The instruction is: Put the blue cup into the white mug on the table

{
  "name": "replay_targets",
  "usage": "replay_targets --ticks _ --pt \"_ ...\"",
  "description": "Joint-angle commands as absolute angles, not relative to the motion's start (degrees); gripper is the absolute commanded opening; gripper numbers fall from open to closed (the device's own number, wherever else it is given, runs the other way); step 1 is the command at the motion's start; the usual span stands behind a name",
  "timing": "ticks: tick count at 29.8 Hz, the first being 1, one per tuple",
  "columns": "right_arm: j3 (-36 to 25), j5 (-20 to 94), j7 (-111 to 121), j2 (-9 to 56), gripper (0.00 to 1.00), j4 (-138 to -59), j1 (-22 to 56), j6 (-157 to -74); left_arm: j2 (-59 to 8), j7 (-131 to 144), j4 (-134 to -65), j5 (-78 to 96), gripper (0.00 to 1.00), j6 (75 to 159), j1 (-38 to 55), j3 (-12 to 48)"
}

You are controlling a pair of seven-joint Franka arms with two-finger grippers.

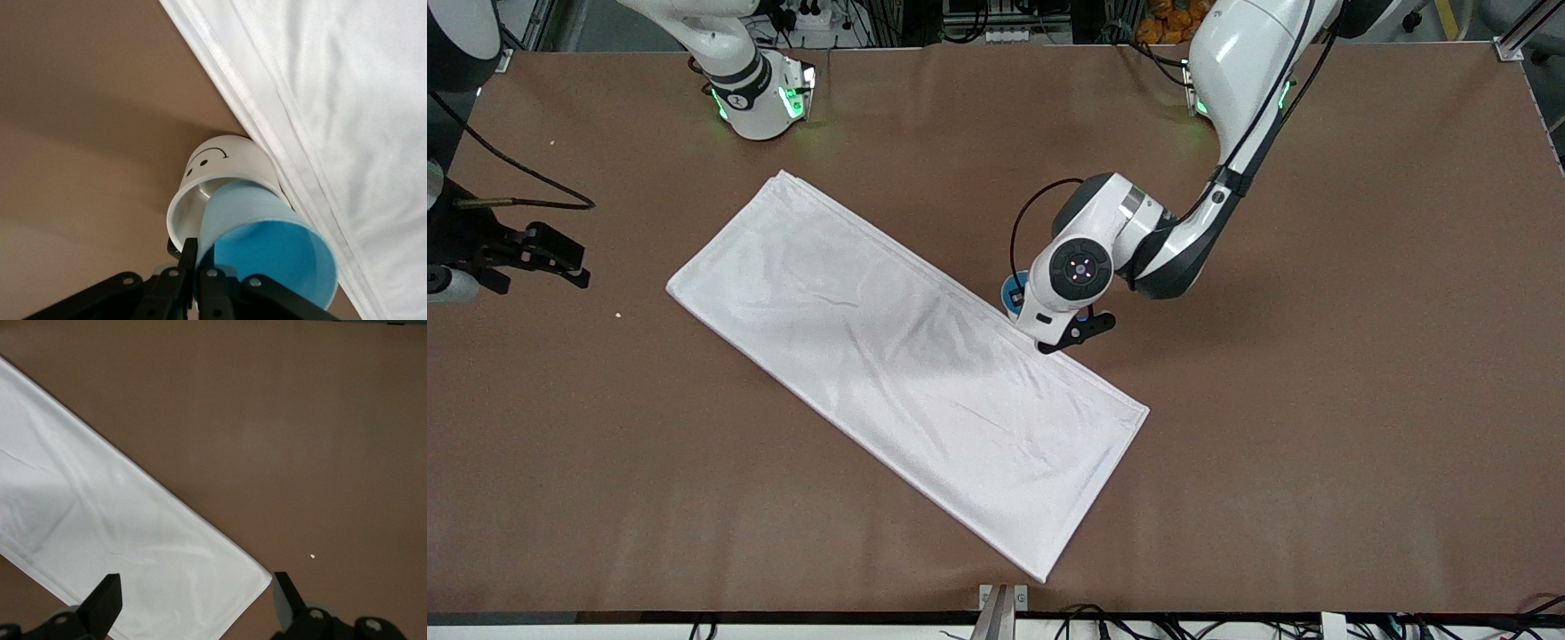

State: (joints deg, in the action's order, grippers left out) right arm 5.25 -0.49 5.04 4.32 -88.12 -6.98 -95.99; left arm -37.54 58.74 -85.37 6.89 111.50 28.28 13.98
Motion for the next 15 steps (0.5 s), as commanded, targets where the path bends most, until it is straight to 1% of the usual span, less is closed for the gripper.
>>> replay_targets --ticks 1,15 --pt "5.10 0.53 7.03 3.34 1.00 -88.33 -7.56 -95.80 -33.57 59.68 -90.70 8.17 0.00 114.35 28.04 13.97" --pt "5.71 0.62 6.42 3.16 1.00 -87.45 -7.38 -95.27 -31.82 58.62 -94.39 7.91 0.00 114.35 27.95 14.06"
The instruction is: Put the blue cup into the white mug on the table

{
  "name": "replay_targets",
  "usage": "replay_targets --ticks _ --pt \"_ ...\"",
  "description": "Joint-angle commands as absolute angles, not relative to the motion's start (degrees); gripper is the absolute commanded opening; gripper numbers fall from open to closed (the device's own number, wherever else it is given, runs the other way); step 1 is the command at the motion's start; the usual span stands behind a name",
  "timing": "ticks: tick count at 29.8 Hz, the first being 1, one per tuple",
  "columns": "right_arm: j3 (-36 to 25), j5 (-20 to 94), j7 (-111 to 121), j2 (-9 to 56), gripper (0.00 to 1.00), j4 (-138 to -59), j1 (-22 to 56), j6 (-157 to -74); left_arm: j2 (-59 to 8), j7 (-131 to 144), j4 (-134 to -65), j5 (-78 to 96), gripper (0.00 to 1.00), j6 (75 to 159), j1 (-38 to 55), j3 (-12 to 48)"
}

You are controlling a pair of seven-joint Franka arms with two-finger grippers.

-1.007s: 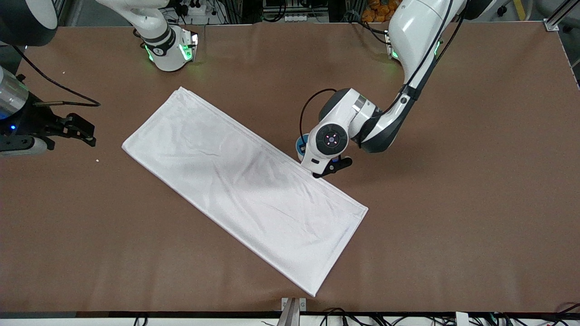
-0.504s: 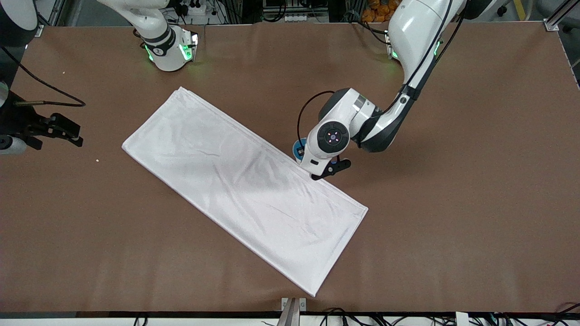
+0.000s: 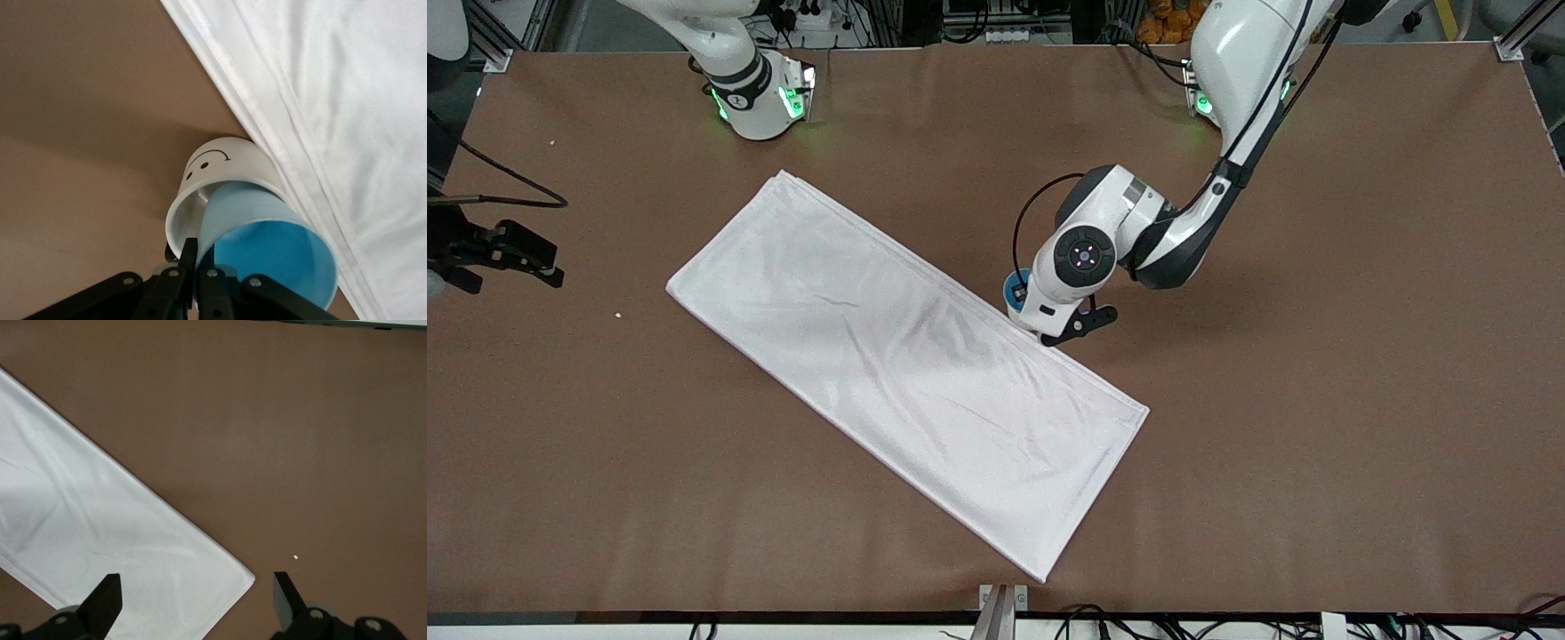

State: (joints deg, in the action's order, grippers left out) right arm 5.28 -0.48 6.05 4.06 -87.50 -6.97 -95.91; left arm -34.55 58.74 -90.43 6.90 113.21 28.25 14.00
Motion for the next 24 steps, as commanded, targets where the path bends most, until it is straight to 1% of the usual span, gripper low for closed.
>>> replay_targets --ticks 1,6,12,24 --pt "5.71 0.62 6.42 3.16 1.00 -87.45 -7.38 -95.27 -31.73 58.62 -94.57 7.91 0.00 114.35 27.95 14.06" --pt "5.71 0.70 6.33 3.16 1.00 -87.45 -7.29 -95.36 -30.33 57.66 -96.59 7.82 0.00 114.61 27.95 14.15" --pt "5.71 0.79 6.33 3.25 1.00 -87.45 -7.29 -95.45 -29.09 57.39 -99.49 7.82 0.00 116.98 28.12 14.41" --pt "5.63 1.05 6.33 3.25 1.00 -87.45 -7.29 -95.54 -29.88 57.30 -99.32 7.65 0.00 118.65 28.13 14.50"
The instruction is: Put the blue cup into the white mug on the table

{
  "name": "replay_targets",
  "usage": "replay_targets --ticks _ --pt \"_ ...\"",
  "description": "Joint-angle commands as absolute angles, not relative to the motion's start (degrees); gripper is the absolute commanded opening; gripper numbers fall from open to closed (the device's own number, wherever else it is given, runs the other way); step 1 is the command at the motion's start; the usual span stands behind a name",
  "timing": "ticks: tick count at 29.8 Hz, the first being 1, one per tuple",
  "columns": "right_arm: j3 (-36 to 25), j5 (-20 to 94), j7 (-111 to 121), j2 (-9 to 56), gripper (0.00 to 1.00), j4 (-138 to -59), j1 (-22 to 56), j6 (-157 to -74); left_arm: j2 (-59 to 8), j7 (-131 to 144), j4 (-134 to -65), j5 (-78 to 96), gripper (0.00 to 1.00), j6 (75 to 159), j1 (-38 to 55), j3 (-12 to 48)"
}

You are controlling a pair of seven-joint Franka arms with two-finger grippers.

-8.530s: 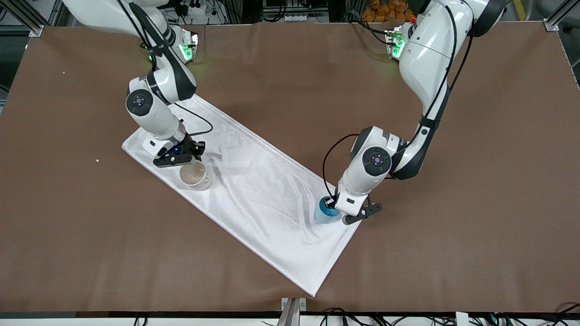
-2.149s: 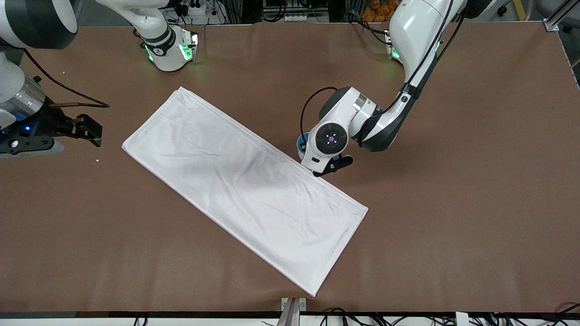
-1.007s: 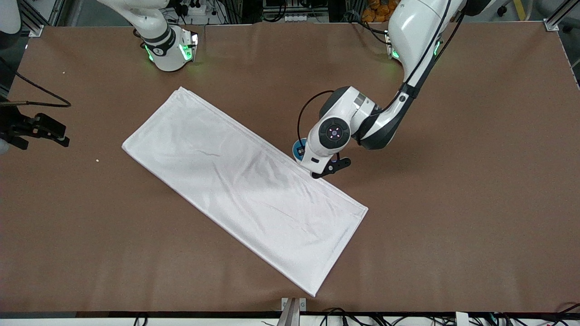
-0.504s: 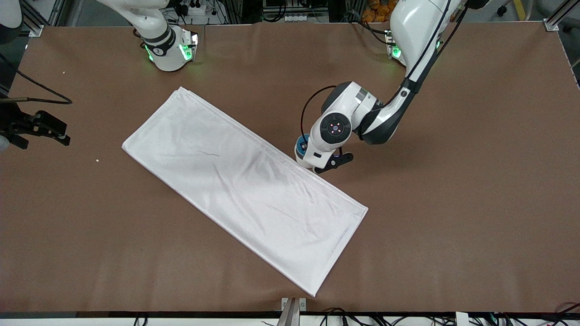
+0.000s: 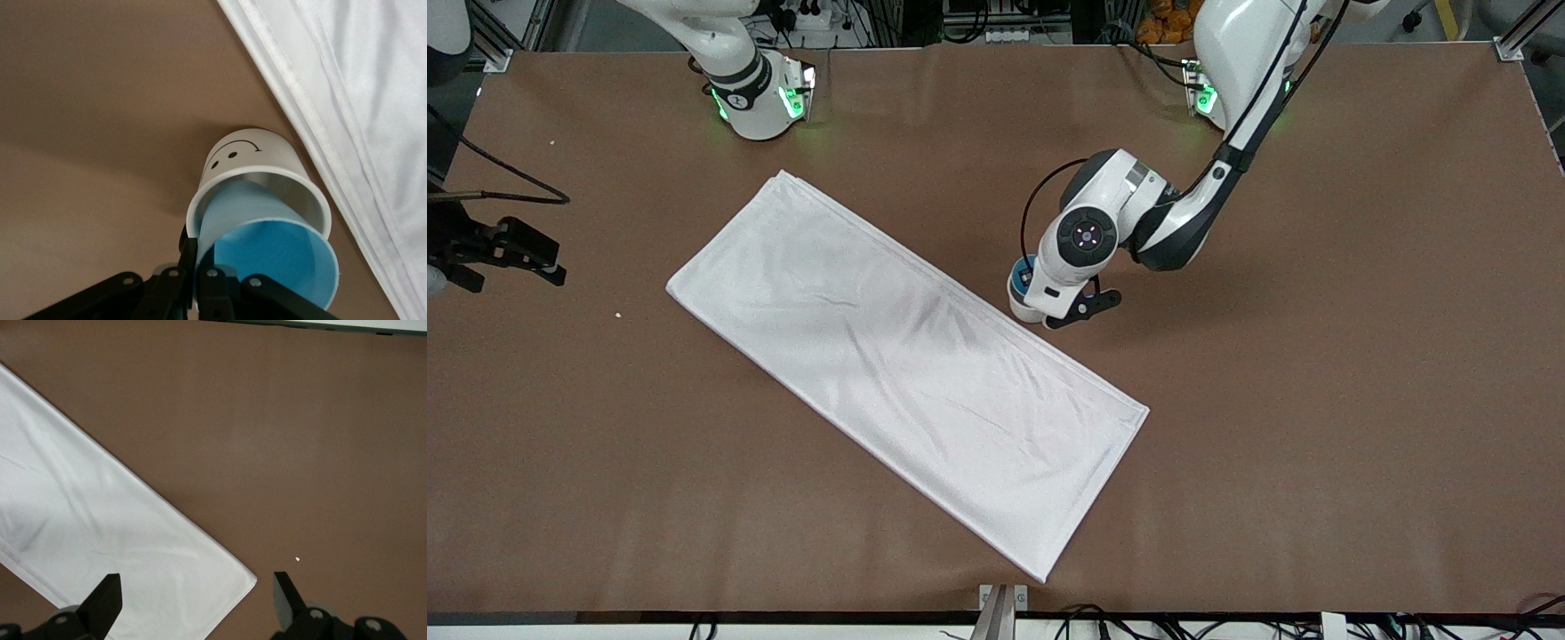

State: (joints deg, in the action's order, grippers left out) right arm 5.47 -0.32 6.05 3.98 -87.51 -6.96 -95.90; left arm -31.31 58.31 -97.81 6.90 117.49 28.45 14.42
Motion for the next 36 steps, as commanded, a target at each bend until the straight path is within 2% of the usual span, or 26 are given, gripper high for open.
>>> replay_targets --ticks 1,3,4,7,9,21,36 --pt "5.63 1.05 6.33 3.25 1.00 -87.45 -7.29 -95.54 -29.97 57.30 -99.23 7.65 0.10 118.65 28.04 14.50" --pt "5.63 1.05 6.33 3.25 1.00 -87.45 -7.29 -95.54 -29.97 57.22 -99.14 7.65 0.50 118.74 27.95 14.50" --pt "5.63 1.05 6.33 3.25 1.00 -87.45 -7.29 -95.54 -29.97 56.96 -99.14 7.65 0.62 118.74 27.95 14.50" --pt "5.63 1.05 6.33 3.25 1.00 -87.45 -7.29 -95.62 -29.97 55.81 -99.05 7.73 0.92 118.74 27.95 14.41" --pt "5.63 1.05 6.33 3.25 1.00 -87.54 -7.29 -95.71 -29.97 55.72 -99.05 7.73 1.00 118.74 27.95 14.41" --pt "5.63 1.14 6.24 3.34 1.00 -87.45 -7.29 -95.80 -27.87 53.80 -94.92 6.51 1.00 115.93 26.20 13.80" --pt "5.71 1.06 6.33 3.25 1.00 -87.36 -7.12 -95.80 -22.59 32.44 -95.10 -2.10 1.00 112.68 10.29 13.71"
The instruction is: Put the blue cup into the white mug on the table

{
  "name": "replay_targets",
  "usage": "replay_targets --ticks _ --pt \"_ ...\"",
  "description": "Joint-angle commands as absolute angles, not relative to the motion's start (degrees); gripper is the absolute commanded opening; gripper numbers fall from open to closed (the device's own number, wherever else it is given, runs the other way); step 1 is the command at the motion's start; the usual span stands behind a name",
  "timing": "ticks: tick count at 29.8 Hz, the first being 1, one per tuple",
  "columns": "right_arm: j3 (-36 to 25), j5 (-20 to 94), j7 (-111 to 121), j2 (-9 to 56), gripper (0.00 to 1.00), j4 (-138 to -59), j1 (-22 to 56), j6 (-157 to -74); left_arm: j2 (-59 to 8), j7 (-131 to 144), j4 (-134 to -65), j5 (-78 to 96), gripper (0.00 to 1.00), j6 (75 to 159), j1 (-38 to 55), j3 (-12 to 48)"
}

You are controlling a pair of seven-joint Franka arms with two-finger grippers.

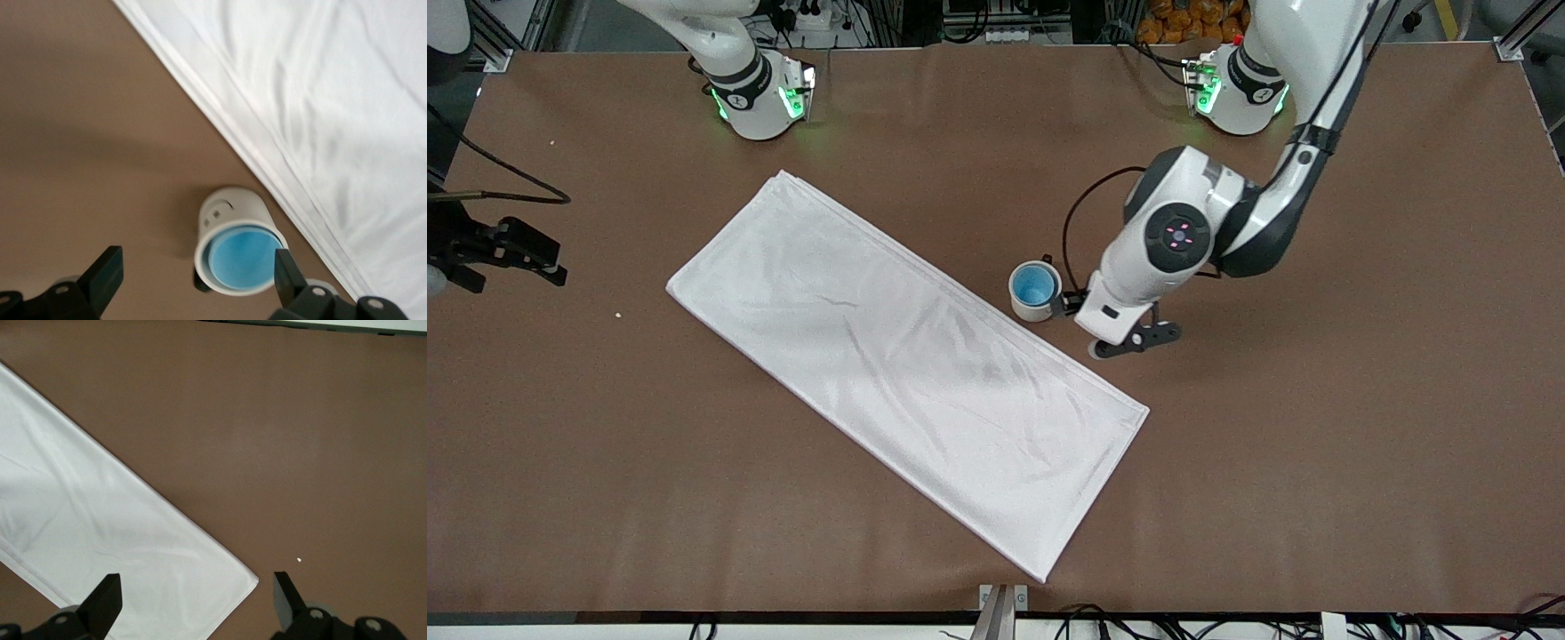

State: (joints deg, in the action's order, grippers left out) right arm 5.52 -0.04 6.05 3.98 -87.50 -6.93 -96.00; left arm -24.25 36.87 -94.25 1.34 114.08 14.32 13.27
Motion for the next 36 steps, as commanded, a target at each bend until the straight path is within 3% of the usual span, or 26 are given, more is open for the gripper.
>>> replay_targets --ticks 1,10,19,27,36 --pt "5.71 1.14 6.33 3.25 1.00 -87.36 -7.12 -95.80 -22.41 31.65 -95.10 -2.46 1.00 112.59 9.41 13.71" --pt "5.80 1.05 6.24 3.25 1.00 -87.36 -7.12 -95.62 -19.60 19.35 -95.36 -3.60 1.00 112.41 0.01 13.80" --pt "5.89 1.14 6.15 3.25 1.00 -87.36 -7.03 -95.27 -13.63 6.51 -96.06 -2.90 1.00 105.56 -8.78 14.33" --pt "5.71 1.05 6.15 3.16 1.00 -86.40 -6.77 -92.91 -5.90 6.68 -99.93 -2.64 1.00 104.68 -8.35 12.57" --pt "5.80 1.06 6.15 3.16 1.00 -84.73 -6.68 -91.15 -0.53 10.18 -99.49 -2.64 1.00 102.22 -5.11 10.64"
